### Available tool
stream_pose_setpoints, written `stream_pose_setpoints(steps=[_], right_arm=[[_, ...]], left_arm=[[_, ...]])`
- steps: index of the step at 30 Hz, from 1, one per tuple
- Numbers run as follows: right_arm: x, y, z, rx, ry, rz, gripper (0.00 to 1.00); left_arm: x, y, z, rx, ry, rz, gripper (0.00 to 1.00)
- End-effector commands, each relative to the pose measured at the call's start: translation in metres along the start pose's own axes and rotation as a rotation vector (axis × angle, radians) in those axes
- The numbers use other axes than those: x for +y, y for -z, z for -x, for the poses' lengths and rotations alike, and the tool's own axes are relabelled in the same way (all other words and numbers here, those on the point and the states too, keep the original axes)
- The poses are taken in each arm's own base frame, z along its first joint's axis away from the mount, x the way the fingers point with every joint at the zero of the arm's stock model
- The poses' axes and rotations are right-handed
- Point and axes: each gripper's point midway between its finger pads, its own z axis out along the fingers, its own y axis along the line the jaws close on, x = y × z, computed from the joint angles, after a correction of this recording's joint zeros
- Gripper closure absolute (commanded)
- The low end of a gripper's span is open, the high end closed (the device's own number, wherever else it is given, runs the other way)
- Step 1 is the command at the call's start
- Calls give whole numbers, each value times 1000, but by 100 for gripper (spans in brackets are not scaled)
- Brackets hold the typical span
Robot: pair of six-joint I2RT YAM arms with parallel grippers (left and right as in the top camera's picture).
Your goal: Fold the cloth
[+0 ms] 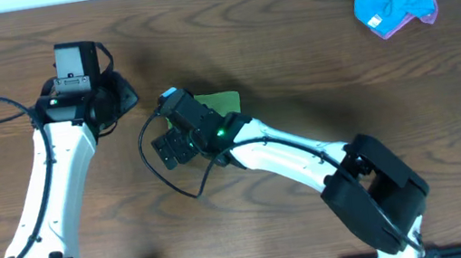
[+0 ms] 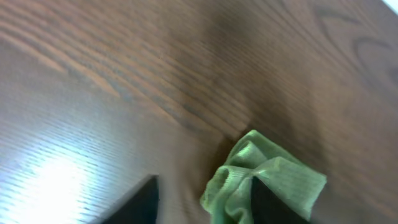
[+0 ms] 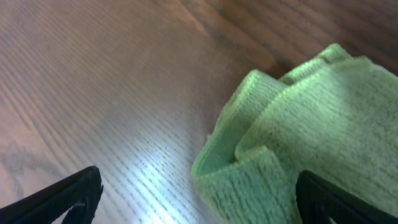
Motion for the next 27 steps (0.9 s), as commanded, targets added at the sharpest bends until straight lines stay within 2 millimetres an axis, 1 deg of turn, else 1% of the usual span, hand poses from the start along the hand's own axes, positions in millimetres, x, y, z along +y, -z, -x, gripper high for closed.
stream_pose_setpoints(steps=[1,3,7,10,14,15,17,18,22,23,24,25,27], right_arm=[[8,33,28,-69,-7,25,1],[7,50,35,-87,-12,26,1],[5,90,51,-137,-24,37,1],[-1,122,57,-160,-40,30,1],[-16,167,52,-157,-85,3,1],[-21,180,47,-150,-97,-8,1],[-35,210,32,-128,-120,-47,1],[-40,222,26,-126,-127,-69,1],[-55,278,-2,-199,-132,-113,1],[-57,296,-15,-240,-125,-108,1],[-60,307,-27,-265,-125,-112,1],[-63,315,-39,-283,-125,-115,1],[-68,330,-69,-316,-137,-105,1]], left_arm=[[-6,14,10,-36,-4,-24,30],[-8,17,11,-39,-1,-35,19],[-12,28,13,-58,7,-62,3],[-17,39,13,-70,5,-90,5],[-21,50,5,-41,45,-127,5],[-22,52,1,-21,49,-143,5],[-22,55,-12,44,61,-164,5],[-20,55,-18,75,68,-167,5],[-13,53,-43,191,89,-184,5],[-11,52,-50,218,98,-187,5],[-11,52,-54,235,102,-196,5],[-12,52,-59,251,105,-209,5],[-12,52,-67,270,108,-222,5]])
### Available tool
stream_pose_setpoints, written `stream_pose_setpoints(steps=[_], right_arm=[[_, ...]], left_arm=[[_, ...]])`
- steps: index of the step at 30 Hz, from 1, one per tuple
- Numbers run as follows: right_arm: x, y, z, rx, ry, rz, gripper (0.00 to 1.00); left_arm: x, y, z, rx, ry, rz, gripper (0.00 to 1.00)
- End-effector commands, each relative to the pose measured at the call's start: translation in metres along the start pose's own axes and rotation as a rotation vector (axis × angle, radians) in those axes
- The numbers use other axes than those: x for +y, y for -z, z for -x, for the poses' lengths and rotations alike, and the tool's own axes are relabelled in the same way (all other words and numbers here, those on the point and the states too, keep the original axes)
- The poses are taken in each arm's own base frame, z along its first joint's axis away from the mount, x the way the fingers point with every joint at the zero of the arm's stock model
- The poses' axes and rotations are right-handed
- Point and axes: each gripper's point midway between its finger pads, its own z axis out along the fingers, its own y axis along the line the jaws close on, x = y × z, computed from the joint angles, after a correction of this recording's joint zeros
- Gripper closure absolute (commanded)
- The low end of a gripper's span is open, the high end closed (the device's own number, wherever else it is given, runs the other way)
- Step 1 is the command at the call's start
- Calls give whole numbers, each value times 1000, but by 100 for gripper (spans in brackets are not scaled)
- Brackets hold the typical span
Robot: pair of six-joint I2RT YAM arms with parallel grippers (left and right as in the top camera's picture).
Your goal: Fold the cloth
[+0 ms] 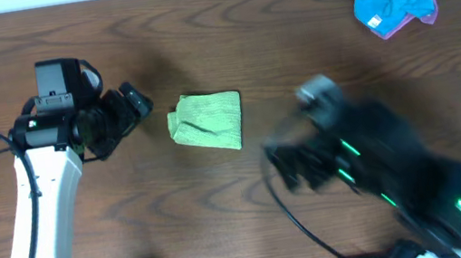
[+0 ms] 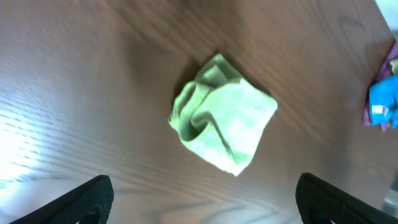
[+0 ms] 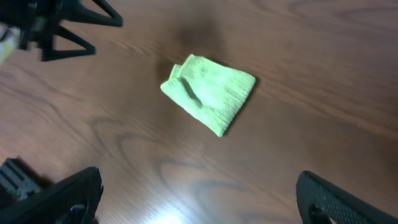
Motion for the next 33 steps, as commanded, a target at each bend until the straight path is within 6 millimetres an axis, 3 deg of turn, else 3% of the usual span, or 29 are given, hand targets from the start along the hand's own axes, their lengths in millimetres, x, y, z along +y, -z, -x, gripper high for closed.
stream_pose_setpoints(steps=[1,5,11,19,25,33], right_arm=[[-22,24,-36,-37,-18,-26,1],[-35,52,-72,-113,-68,5,1],[-57,84,-80,-263,-85,-38,1],[-64,85,-83,-265,-88,-74,1],[-64,85,-83,-264,-88,-75,1],[-64,85,-83,-264,-87,-75,1]], left_arm=[[-1,0,-19,58,7,-53,5],[4,-5,-37,106,8,-77,5],[9,-25,-65,185,26,-176,5],[23,-68,-88,211,137,-317,5],[31,-91,-84,124,234,-403,5],[57,-105,-79,30,302,-325,5]])
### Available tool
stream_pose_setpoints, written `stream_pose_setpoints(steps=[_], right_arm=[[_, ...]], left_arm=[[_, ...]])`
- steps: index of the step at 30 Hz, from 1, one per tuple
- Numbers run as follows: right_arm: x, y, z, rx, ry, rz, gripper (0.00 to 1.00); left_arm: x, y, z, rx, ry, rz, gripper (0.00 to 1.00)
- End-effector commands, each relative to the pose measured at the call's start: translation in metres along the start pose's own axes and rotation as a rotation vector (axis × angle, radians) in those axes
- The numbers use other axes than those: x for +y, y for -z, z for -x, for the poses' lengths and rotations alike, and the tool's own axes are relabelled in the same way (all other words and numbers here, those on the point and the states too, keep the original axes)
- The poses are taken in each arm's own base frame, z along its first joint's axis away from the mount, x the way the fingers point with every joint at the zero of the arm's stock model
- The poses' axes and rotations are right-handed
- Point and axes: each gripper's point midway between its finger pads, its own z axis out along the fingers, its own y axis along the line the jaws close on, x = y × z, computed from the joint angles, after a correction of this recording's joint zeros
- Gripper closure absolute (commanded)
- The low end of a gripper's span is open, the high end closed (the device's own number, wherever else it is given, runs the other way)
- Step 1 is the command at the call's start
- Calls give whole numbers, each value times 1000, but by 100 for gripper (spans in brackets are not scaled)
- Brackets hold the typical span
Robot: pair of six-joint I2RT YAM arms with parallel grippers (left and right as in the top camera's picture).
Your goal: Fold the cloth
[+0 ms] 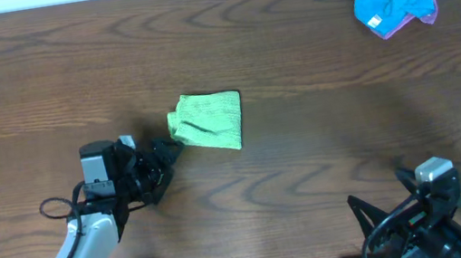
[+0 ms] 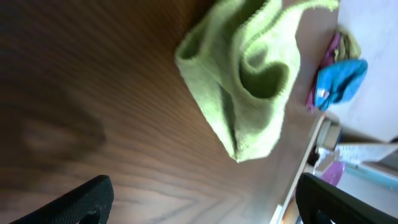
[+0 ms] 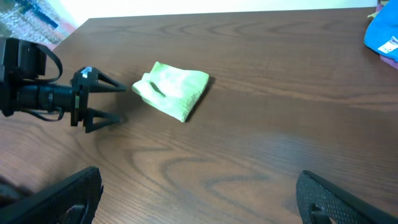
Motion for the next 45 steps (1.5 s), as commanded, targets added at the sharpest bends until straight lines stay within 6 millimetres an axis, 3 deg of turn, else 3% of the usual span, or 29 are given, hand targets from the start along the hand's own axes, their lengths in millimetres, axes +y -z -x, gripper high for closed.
stream_pose_setpoints(steps=[1,14,28,40,45], right_arm=[[-3,-1,0,-2,-13,-17,1],[-7,-1,-11,39,-5,-35,1],[-17,2,-32,125,11,-73,1],[-19,2,-36,142,15,-80,1],[-19,2,-36,142,15,-80,1]], left_arm=[[7,1,10,-67,32,30,5],[22,-20,23,-77,76,48,5],[22,-66,10,-47,66,30,5],[31,-86,24,-134,63,38,0],[35,-91,30,-173,52,52,27]])
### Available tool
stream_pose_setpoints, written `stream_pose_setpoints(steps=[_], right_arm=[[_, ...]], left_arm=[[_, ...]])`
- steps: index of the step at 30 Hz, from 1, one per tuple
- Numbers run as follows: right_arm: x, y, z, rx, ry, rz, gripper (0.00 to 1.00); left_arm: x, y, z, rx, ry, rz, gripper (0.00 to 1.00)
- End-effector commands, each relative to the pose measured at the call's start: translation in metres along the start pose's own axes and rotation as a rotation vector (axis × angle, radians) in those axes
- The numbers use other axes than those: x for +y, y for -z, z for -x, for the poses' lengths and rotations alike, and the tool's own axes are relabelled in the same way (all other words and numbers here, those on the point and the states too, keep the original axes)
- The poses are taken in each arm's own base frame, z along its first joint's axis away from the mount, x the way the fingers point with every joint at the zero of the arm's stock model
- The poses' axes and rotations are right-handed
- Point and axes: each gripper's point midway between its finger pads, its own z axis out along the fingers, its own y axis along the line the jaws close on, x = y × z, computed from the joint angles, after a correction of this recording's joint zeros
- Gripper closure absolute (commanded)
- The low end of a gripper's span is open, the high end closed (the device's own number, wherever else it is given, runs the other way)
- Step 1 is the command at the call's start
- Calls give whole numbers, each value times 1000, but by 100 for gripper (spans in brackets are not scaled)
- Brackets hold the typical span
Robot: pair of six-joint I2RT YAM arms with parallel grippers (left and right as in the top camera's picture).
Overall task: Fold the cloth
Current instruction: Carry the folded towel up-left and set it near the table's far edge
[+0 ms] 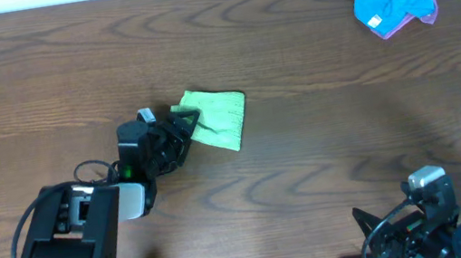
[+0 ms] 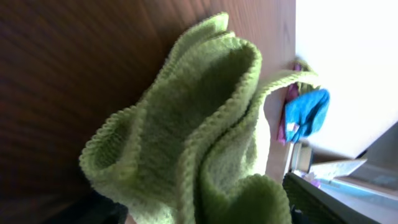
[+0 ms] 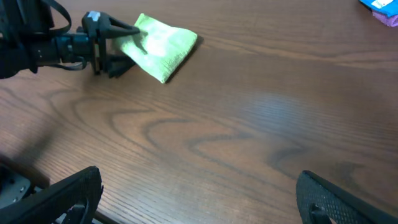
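Note:
The green cloth (image 1: 218,118) lies bunched in loose folds in the middle of the wooden table (image 1: 324,142). My left gripper (image 1: 182,133) lies low at the cloth's left edge, open. In the left wrist view the cloth (image 2: 193,130) fills the frame, and its folds reach in between the fingers of the left gripper (image 2: 208,204). My right gripper (image 1: 367,232) is at the front right edge of the table, far from the cloth. It is open and holds nothing (image 3: 199,186). The right wrist view shows the cloth (image 3: 163,42) at the far left.
A pile of blue, pink and yellow-green cloths sits at the back right corner. My left arm's base and cable (image 1: 72,235) occupy the front left of the table.
My left gripper was a short way off the cloth's lower left; now it is against the cloth's left edge with folds between its fingers. The cloth sits slightly further right. The right arm has hardly moved.
First my right gripper was over the cloth with the left arm at the back left. Then both were off it and the cloth lay loosely bunched. Then the right arm was at the front right and the left gripper low beside the cloth, where it now touches it.

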Motion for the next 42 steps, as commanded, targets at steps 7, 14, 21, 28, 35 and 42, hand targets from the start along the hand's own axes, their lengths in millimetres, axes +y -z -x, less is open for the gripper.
stream_pose_setpoints(steps=[7,14,21,28,35,42], right_arm=[[-3,-1,0,-2,-14,-15,1],[-3,-1,0,-2,-14,-15,1],[-3,-1,0,-2,-14,-15,1],[-3,-1,0,-2,-14,-15,1],[-3,-1,0,-2,-14,-15,1],[-3,-1,0,-2,-14,-15,1]], left_arm=[[57,-7,3,-74,-79,166,56],[42,-12,7,-62,-310,137,84],[-3,-20,10,-39,-511,-20,94],[-58,-23,33,-33,-501,-169,94],[-103,-16,84,-55,-391,-231,94],[-148,-8,140,-92,-360,-165,94]])
